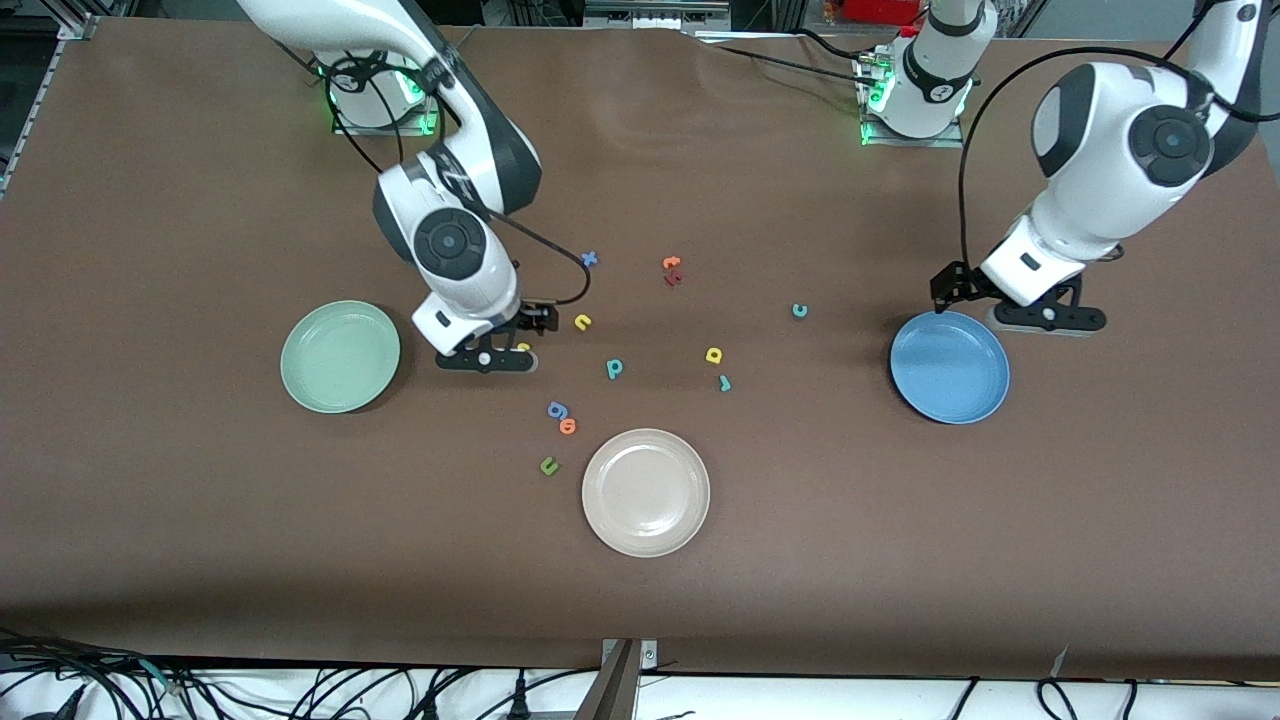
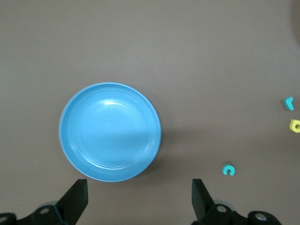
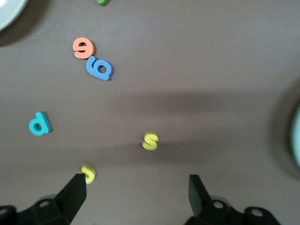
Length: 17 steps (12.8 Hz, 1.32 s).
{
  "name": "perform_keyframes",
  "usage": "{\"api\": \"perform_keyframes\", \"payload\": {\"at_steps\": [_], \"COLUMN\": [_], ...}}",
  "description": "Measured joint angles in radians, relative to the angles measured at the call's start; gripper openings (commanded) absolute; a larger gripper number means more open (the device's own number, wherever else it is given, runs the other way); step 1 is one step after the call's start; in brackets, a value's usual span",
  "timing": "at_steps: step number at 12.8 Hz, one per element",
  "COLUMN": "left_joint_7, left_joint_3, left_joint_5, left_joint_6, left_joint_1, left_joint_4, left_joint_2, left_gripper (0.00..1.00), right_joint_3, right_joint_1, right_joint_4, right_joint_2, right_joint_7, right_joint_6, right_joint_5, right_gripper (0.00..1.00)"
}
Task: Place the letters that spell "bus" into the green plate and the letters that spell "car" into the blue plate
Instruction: 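Grasp the yellow s with the right gripper while the left gripper grasps the cyan c, then carry the yellow s to the green plate and release it with the right gripper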
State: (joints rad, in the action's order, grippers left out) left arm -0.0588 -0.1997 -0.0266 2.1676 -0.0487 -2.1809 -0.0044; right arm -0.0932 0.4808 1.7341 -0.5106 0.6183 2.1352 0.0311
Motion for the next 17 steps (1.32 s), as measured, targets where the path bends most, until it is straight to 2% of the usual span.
{"api": "perform_keyframes", "payload": {"at_steps": [2, 7, 10, 11, 12, 14, 15, 17], "left_joint_7": [0.0, 0.0, 0.0, -0.003, -0.01, -0.017, -0.029, -0.067], "left_joint_3": [-0.002, -0.004, -0.003, -0.003, -0.003, -0.003, -0.003, -0.001], "left_joint_5": [0.0, 0.0, 0.0, 0.0, 0.0, 0.0, 0.0, 0.0], "left_joint_6": [0.014, 0.248, 0.341, 0.393, 0.445, 0.511, 0.536, 0.561], "left_joint_1": [0.047, 0.148, 0.185, 0.202, 0.22, 0.254, 0.268, 0.282], "left_joint_4": [-0.001, -0.004, -0.021, -0.046, -0.075, -0.115, -0.122, -0.123], "left_joint_2": [0.058, 0.291, 0.314, 0.314, 0.315, 0.325, 0.341, 0.377], "left_gripper": [0.98, 1.0, 0.99, 0.98, 0.98, 0.98, 0.98, 0.95], "right_joint_3": [0.001, 0.023, 0.035, 0.035, 0.035, 0.035, 0.035, 0.035], "right_joint_1": [0.013, 0.016, 0.016, 0.016, 0.016, 0.018, 0.018, 0.018], "right_joint_4": [0.0, 0.011, 0.056, 0.069, 0.074, 0.074, 0.074, 0.074], "right_joint_2": [-0.048, -0.105, -0.116, -0.12, -0.125, -0.128, -0.128, -0.128], "right_joint_7": [0.033, 0.046, 0.047, 0.05, 0.054, 0.057, 0.058, 0.061], "right_joint_6": [0.053, 0.099, 0.167, 0.184, 0.193, 0.196, 0.196, 0.196], "right_joint_5": [0.0, 0.003, 0.014, 0.015, 0.015, 0.015, 0.015, 0.015], "right_gripper": [0.58, 0.57, 0.57, 0.54, 0.46, 0.22, 0.14, 0.12]}}
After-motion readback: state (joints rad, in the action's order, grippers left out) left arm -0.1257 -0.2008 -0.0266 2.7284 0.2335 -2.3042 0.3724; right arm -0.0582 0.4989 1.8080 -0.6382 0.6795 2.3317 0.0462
